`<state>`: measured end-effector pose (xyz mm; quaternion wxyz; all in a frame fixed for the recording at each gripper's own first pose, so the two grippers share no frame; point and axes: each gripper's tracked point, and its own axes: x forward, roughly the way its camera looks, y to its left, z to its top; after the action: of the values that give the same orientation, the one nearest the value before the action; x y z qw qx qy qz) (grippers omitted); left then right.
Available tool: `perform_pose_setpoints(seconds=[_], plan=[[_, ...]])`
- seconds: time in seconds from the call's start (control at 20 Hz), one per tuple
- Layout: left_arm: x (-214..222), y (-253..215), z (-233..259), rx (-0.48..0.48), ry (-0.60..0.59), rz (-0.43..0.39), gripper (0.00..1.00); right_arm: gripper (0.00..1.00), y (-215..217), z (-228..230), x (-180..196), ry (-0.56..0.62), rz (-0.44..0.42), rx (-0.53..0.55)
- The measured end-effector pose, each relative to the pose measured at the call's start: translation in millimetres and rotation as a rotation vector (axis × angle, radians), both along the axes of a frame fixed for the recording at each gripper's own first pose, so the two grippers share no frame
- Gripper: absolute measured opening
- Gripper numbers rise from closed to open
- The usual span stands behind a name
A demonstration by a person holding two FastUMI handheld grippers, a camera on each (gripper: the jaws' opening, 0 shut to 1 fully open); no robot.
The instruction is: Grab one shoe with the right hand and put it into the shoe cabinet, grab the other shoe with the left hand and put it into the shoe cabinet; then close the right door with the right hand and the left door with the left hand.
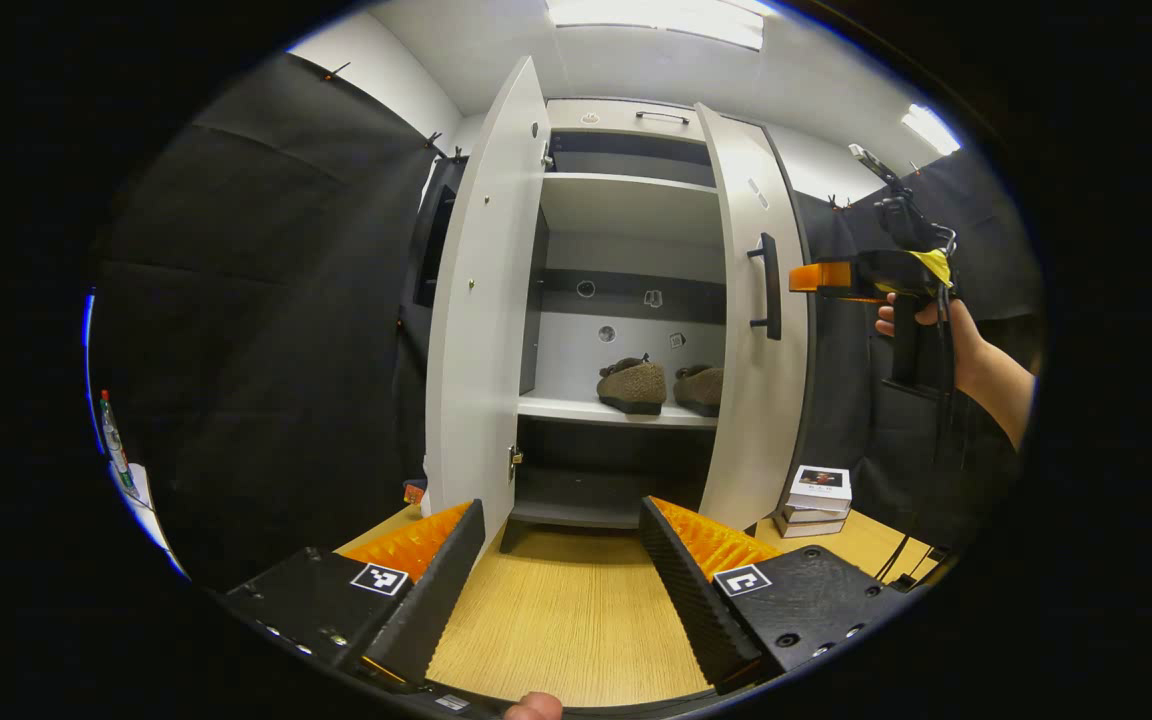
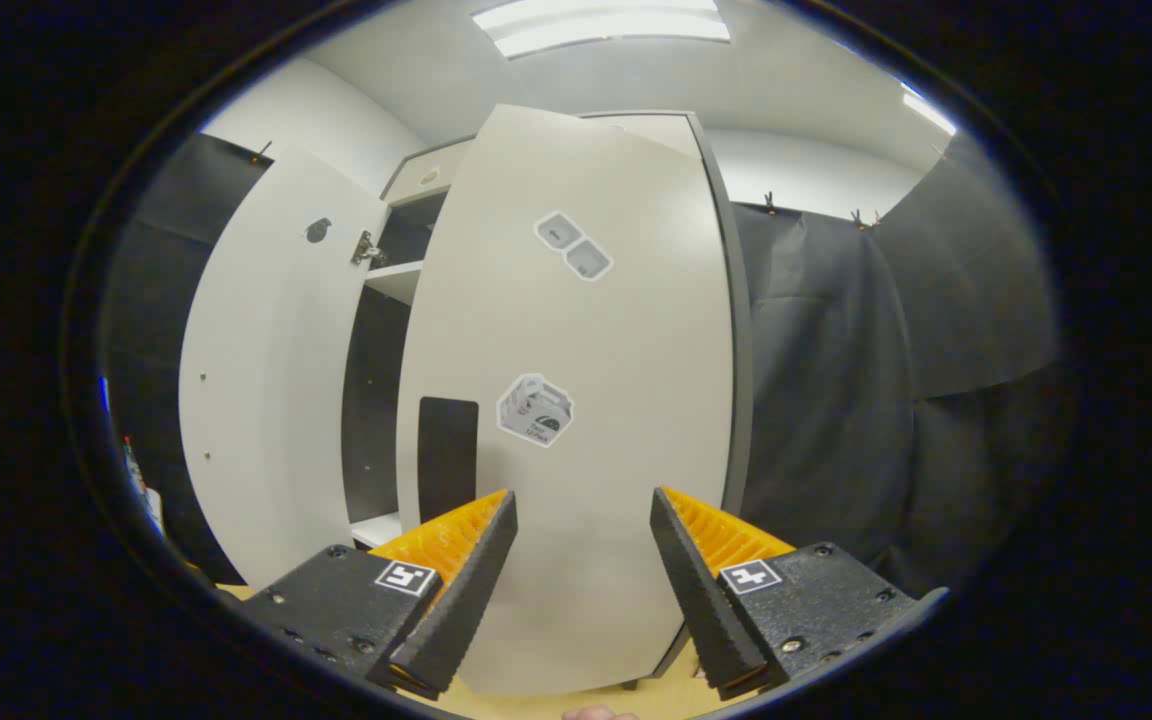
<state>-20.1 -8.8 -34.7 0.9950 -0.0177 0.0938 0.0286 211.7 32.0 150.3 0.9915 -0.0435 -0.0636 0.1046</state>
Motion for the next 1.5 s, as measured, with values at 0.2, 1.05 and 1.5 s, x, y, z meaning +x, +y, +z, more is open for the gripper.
perform_pose_setpoints(seconds=[0.2, 1.05, 1.5], plan=[[1, -6, 1, -0.002, 0.0, -0.027, 0.95, 0.89, -2, -8, -45, -0.029, -0.029, -0.04], [2, -41, 3, -0.017, 0.008, -0.127, 0.95, 0.9, 1, -201, -167, 0.191, -0.141, -0.041], [11, -29, 50, -0.101, -0.07, -0.111, 0.95, 0.9, -14, -222, -195, 0.198, -0.206, 0.023]])
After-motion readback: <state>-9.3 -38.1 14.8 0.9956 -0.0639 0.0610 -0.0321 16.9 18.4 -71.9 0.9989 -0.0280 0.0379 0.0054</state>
